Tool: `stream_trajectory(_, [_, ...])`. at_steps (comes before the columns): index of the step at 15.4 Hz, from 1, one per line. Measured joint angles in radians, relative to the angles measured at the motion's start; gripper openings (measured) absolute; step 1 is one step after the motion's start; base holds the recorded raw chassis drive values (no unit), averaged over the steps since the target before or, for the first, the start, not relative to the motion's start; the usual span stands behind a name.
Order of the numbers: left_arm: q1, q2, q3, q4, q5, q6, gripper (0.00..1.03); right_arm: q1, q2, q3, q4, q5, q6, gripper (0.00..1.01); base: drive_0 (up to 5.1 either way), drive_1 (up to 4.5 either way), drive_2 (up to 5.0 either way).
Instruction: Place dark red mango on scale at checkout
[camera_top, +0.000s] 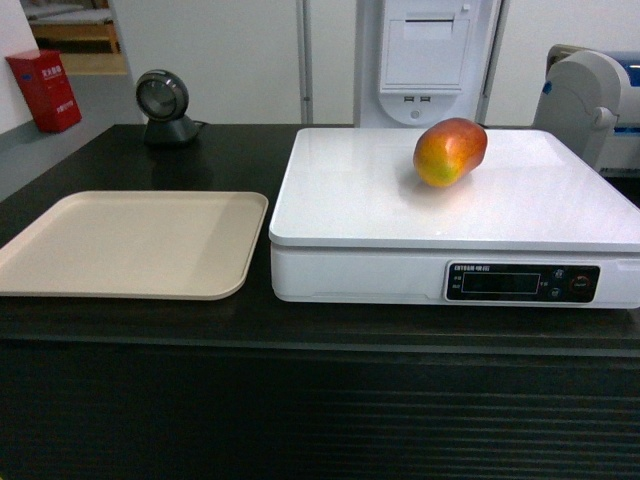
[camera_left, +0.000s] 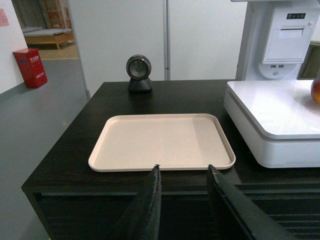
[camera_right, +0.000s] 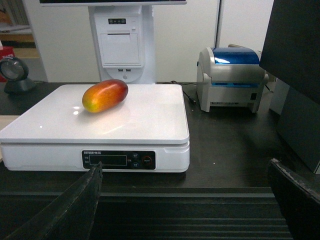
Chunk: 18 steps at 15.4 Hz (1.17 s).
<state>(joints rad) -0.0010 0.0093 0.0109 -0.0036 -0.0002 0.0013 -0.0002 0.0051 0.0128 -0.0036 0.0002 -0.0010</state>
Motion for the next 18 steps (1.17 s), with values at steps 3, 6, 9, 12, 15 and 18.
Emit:
stream_trajectory(3, [0.000, 0.000, 0.000, 0.000, 0.000, 0.000, 0.98, 0.000, 0.000, 0.000, 0.000, 0.000, 0.000, 0.98, 0.0, 0.00, 0.0])
stream_trajectory(6, [0.000, 0.000, 0.000, 0.000, 0.000, 0.000, 0.98, 0.000, 0.000, 0.000, 0.000, 0.000, 0.000, 0.98, 0.0, 0.00, 0.0])
stream_trajectory(9, [0.000, 0.000, 0.000, 0.000, 0.000, 0.000, 0.98, 0.000, 0.000, 0.000, 0.000, 0.000, 0.000, 0.98, 0.0, 0.00, 0.0])
stream_trajectory(12, [0.000, 0.000, 0.000, 0.000, 0.000, 0.000, 0.98, 0.000, 0.000, 0.000, 0.000, 0.000, 0.000, 0.98, 0.0, 0.00, 0.0])
stream_trajectory(15, [0.000, 0.000, 0.000, 0.000, 0.000, 0.000, 0.98, 0.000, 0.000, 0.000, 0.000, 0.000, 0.000, 0.98, 0.0, 0.00, 0.0])
stream_trajectory(18, [0.000, 0.000, 0.000, 0.000, 0.000, 0.000, 0.98, 0.000, 0.000, 0.000, 0.000, 0.000, 0.000, 0.98, 0.0, 0.00, 0.0])
